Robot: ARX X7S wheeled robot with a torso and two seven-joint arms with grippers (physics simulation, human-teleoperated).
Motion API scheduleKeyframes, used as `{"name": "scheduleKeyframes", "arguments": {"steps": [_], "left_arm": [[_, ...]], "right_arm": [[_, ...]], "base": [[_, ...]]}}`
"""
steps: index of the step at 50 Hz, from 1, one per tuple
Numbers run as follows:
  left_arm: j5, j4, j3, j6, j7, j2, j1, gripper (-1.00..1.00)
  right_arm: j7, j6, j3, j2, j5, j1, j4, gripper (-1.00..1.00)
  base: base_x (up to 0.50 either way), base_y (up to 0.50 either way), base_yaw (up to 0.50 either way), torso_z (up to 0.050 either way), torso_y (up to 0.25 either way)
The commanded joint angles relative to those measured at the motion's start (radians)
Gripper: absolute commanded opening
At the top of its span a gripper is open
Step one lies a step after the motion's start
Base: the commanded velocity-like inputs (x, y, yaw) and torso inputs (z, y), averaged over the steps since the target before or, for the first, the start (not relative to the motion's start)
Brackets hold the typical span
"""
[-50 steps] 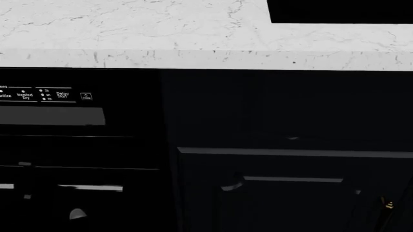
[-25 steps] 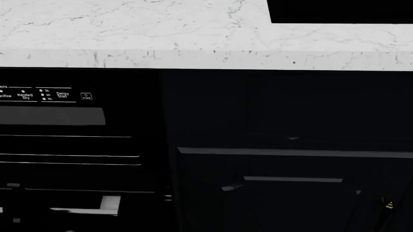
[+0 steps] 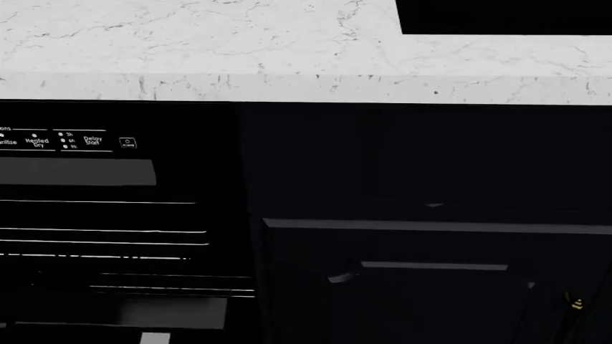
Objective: Open the dishwasher door
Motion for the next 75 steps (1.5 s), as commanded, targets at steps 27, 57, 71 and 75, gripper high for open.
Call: {"name": "scheduleKeyframes", "arguments": {"steps": [27, 57, 71, 75], "left_arm": [[-0.131, 0.152, -0.011, -0.062, -0.203, -0.007, 0.284, -1.0], [-0.149, 0.141, -0.01, -0.032, -0.343, 0.01, 0.494, -1.0], [-0.146, 0.183, 0.014, -0.076, -0.352, 0.018, 0.537, -1.0], [-0.147, 0.162, 0.027, -0.06, -0.356, 0.028, 0.554, -1.0]], "right_arm": [[0.008, 0.007, -0.016, 0.006, 0.005, 0.004, -0.007, 1.0], [0.011, -0.003, -0.032, 0.006, -0.001, 0.008, 0.007, 1.0], [0.01, -0.01, -0.035, 0.006, 0.004, 0.011, 0.017, 1.0], [0.011, -0.01, -0.038, 0.006, 0.002, 0.01, 0.017, 1.0]], "base": [[0.0, 0.0, 0.0, 0.0, 0.0], [0.0, 0.0, 0.0, -0.001, 0.0], [0.0, 0.0, -0.01, -0.001, 0.0], [0.0, 0.0, -0.01, -0.003, 0.0]]}}
